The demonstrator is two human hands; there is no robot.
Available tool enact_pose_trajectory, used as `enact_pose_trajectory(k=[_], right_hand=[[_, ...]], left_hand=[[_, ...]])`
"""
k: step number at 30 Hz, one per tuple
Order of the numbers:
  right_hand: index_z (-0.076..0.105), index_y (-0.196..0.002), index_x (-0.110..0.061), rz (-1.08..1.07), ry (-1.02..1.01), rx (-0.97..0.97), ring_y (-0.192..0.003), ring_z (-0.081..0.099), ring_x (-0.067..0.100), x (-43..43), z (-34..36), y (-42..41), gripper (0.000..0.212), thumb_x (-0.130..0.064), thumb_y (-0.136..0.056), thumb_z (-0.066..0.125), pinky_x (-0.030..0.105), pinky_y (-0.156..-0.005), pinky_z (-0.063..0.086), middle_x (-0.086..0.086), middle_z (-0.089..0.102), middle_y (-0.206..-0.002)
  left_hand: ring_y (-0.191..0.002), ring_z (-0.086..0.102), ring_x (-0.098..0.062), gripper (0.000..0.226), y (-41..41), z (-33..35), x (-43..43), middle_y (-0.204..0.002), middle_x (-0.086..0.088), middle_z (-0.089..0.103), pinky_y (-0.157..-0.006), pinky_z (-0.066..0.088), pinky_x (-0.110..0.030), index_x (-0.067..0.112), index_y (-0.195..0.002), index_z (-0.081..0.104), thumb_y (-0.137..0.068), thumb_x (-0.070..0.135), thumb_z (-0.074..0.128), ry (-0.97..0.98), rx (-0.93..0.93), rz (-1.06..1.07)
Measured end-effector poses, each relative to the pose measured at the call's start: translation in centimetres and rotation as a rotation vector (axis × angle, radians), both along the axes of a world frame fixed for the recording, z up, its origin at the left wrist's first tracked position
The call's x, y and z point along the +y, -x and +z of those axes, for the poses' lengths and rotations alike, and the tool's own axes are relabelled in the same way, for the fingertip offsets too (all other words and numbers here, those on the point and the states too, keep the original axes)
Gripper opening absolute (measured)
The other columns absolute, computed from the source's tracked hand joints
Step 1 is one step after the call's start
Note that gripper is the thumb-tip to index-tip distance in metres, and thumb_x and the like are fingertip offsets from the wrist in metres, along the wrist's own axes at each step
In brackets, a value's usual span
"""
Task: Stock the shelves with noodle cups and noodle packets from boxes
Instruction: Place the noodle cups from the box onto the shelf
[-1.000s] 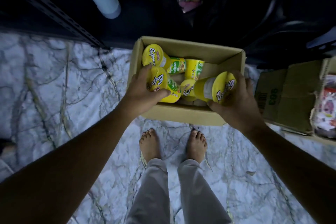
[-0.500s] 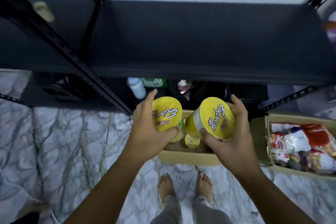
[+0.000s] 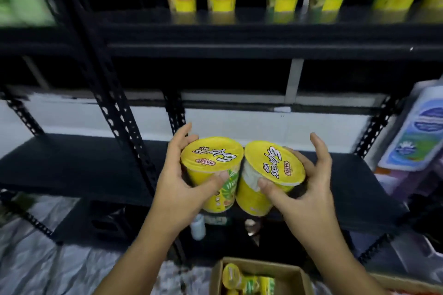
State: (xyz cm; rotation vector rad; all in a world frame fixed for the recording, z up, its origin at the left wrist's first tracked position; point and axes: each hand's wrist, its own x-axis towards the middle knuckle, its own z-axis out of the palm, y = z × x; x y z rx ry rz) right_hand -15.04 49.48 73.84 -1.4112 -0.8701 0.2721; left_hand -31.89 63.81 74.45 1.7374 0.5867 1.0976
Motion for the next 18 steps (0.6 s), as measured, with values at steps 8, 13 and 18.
enact_pose_trajectory(k=[8, 13, 18], right_hand=[[0.023, -0.152, -0.052, 0.112, -0.224, -0.059, -0.11, 0.067, 0.005, 5.4, 14.8, -1.8, 0.116, -0.047, -0.058, 0.092, 0.037, -0.095, 0.055, -0.014, 0.066, -0.125], [0.025, -0.149, -0.056, 0.13, -0.264, -0.15, -0.109, 0.066, 0.003, 8.6, 22.0, -2.8, 0.107, -0.05, -0.064, 0.09, 0.036, -0.09, 0.058, -0.016, 0.063, -0.125], [0.029, -0.146, -0.054, 0.085, -0.258, -0.194, -0.112, 0.062, 0.009, 13.2, 26.6, -3.9, 0.099, -0.052, -0.068, 0.09, 0.046, -0.096, 0.057, -0.016, 0.057, -0.123]], left_hand=[[-0.121, 0.065, -0.011, 0.095, -0.8, 13.6, 4.6, -0.143, 0.011, 0.054, -0.092, 0.057, -0.027, 0.043, -0.152, 0.038, -0.069, 0.047, 0.084, -0.185, -0.231, 0.013], [-0.116, 0.066, -0.002, 0.09, -1.7, 20.7, 7.5, -0.134, 0.019, 0.055, -0.092, 0.06, -0.038, 0.04, -0.153, 0.037, -0.078, 0.044, 0.087, -0.251, -0.311, 0.056], [-0.109, 0.068, -0.006, 0.083, -3.6, 25.3, 11.9, -0.13, 0.02, 0.054, -0.091, 0.061, -0.042, 0.041, -0.149, 0.04, -0.079, 0.044, 0.085, -0.263, -0.314, 0.098]])
